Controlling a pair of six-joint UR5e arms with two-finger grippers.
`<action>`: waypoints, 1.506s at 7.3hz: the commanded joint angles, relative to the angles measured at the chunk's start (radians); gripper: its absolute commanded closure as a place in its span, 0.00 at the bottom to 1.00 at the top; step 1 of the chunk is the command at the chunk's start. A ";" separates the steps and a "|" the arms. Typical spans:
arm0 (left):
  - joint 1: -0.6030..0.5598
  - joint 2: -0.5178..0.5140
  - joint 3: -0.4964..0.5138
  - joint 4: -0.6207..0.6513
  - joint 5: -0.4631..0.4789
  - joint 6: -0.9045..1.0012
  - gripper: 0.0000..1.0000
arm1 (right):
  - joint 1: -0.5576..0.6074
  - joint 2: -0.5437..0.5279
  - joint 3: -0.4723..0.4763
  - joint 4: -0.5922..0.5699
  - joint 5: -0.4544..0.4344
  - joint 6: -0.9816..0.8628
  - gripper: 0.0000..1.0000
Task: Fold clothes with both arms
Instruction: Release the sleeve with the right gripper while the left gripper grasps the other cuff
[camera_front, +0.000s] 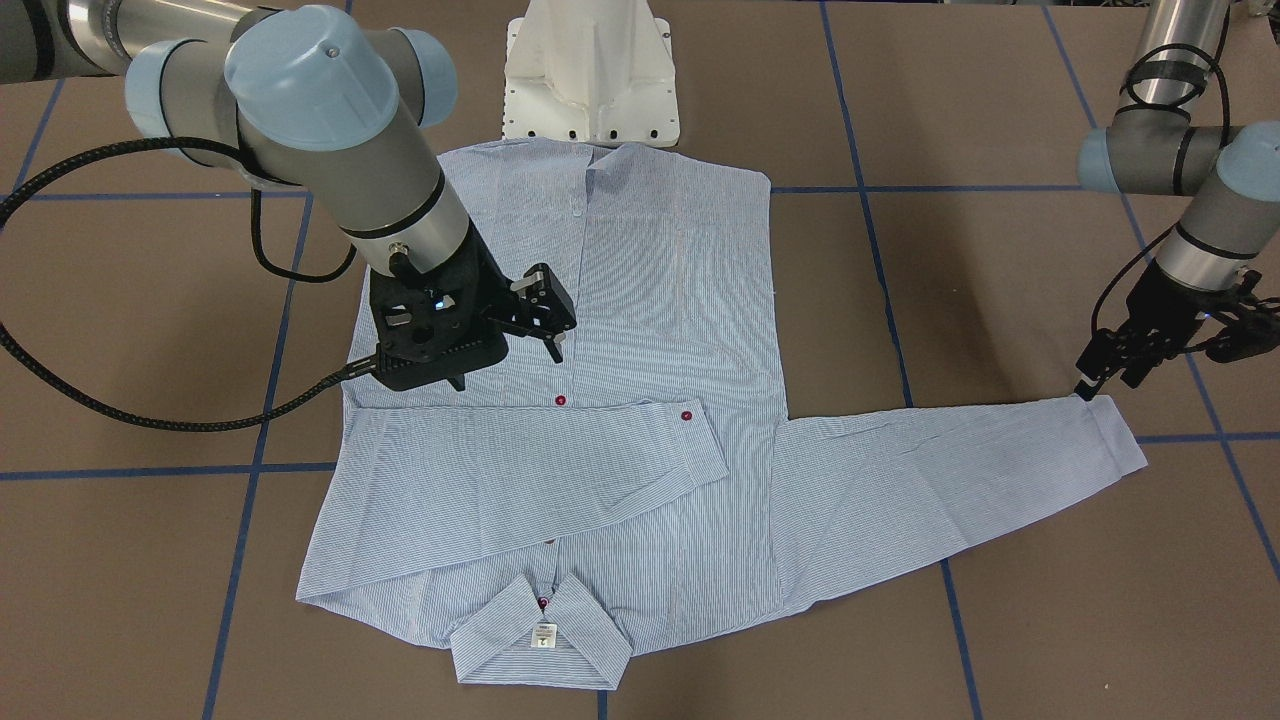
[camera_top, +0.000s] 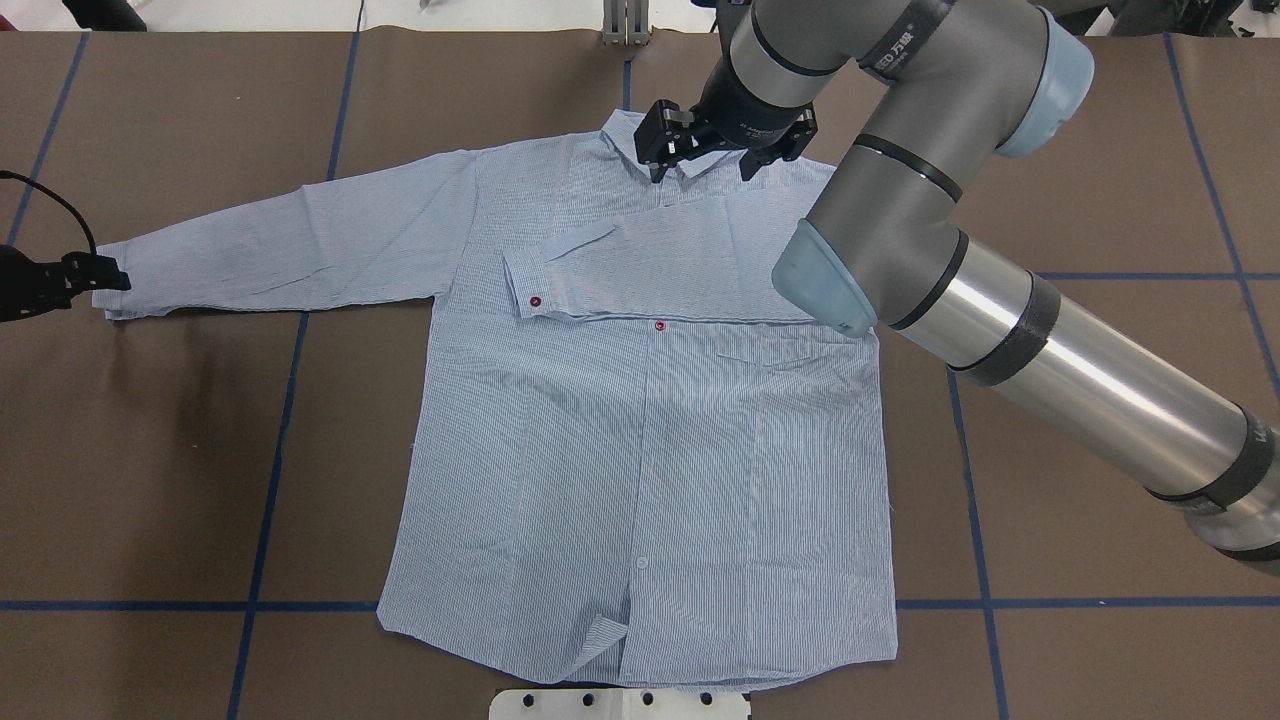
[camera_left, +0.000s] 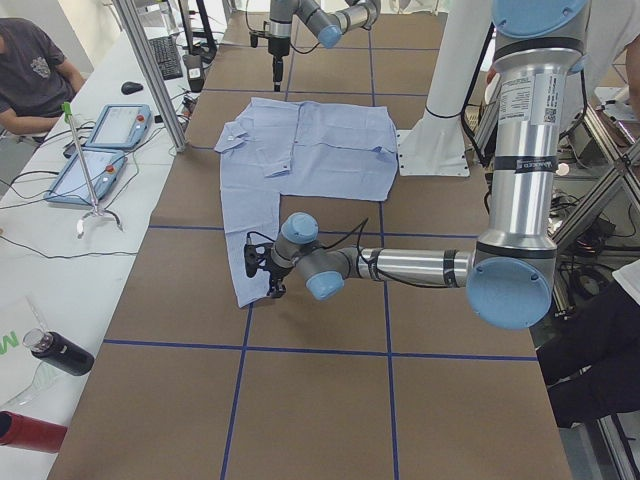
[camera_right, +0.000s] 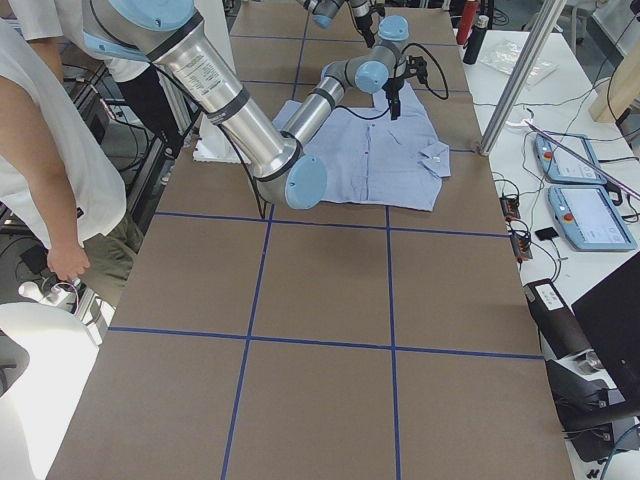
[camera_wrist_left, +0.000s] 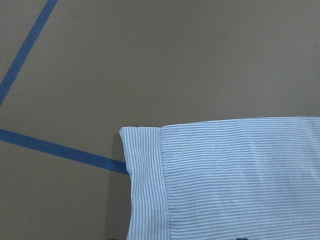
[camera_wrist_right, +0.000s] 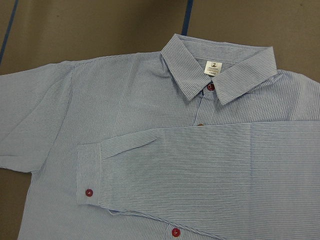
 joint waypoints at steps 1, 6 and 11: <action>0.005 -0.024 0.093 -0.077 0.016 0.001 0.23 | -0.002 -0.002 -0.004 -0.001 -0.002 0.003 0.00; 0.003 -0.034 0.094 -0.074 0.010 0.003 1.00 | -0.002 -0.011 0.001 0.001 -0.002 0.003 0.00; -0.008 -0.069 -0.134 0.129 -0.045 0.025 1.00 | 0.009 -0.124 0.092 -0.002 0.008 0.003 0.00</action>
